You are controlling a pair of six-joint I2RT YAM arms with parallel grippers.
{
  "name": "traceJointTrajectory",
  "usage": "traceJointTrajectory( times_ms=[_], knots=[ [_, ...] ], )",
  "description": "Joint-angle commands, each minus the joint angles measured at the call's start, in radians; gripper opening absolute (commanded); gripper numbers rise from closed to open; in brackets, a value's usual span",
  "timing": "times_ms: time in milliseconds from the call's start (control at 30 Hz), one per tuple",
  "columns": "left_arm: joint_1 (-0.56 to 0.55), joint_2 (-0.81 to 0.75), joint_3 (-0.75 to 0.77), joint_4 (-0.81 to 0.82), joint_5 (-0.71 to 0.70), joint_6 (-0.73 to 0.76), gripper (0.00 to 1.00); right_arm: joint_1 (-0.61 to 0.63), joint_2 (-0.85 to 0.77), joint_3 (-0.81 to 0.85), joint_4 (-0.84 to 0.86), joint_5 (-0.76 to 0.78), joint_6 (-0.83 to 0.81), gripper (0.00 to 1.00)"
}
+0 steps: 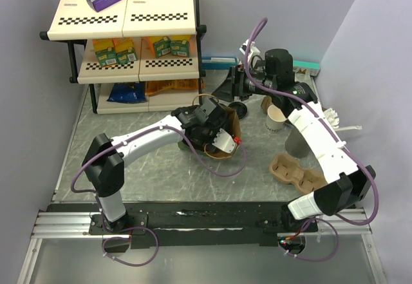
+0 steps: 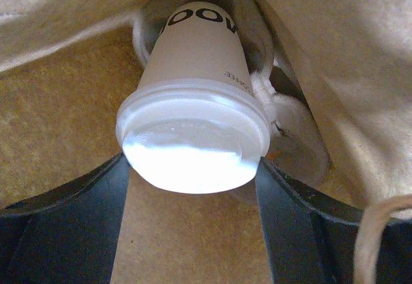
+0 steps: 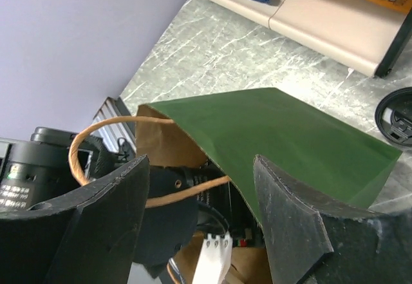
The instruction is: Pack the takeout coffee
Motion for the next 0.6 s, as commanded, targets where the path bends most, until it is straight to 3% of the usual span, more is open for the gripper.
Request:
traceJointTrajectory(
  times_ms=[0,67,267,567],
  knots=[
    [0.013,0.039,0.034,-0.032,0.041,0.018,0.03,-0.035,0.022,0.067,0.009,-0.069,-0.005,0.72],
    [0.020,0.042,0.052,-0.044,0.053,0.027,0.01,-0.044,0.033,0.107,-0.058,-0.051,-0.043,0.72],
    [0.056,0.033,0.100,-0.113,0.113,0.043,0.01,-0.069,0.033,0.135,-0.160,0.227,-0.192,0.73],
    [0.100,-0.007,0.088,-0.168,0.153,0.123,0.01,-0.086,0.010,-0.009,-0.211,0.272,-0.288,0.67]
  ],
)
